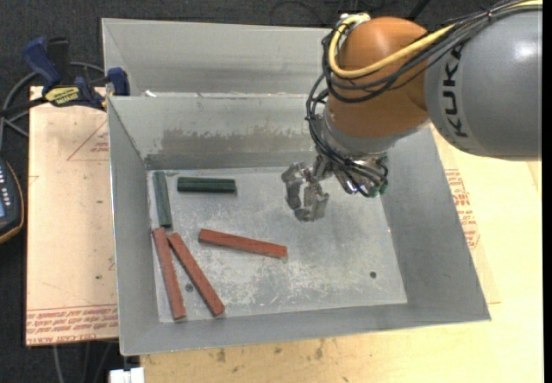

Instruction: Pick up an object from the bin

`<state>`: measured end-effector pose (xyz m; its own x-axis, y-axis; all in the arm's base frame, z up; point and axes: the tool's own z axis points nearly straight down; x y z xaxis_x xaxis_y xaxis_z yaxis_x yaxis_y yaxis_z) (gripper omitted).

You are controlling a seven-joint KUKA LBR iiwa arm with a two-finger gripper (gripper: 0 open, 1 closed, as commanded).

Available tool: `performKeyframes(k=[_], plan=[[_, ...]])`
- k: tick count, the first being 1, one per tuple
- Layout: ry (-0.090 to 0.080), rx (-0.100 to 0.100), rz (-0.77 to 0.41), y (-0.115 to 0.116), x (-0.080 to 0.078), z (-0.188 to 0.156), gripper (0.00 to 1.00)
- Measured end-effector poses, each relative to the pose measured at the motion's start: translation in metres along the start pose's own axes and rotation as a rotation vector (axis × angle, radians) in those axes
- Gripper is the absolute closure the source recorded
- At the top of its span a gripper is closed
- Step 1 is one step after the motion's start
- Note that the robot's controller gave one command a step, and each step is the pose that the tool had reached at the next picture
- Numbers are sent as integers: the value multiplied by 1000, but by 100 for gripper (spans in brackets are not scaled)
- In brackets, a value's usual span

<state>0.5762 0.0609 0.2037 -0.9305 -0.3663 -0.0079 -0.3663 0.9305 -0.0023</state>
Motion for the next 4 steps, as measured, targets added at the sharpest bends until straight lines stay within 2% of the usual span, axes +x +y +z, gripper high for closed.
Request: performKeyframes(k=[1, 2, 3, 4], plan=[[4, -3, -1, 1, 1, 2, 0], [13, -6, -24, 27, 18, 138, 0], [6, -4, -22, 26, 15, 133, 100], [1, -4, -734, 0, -36, 133, 100]])
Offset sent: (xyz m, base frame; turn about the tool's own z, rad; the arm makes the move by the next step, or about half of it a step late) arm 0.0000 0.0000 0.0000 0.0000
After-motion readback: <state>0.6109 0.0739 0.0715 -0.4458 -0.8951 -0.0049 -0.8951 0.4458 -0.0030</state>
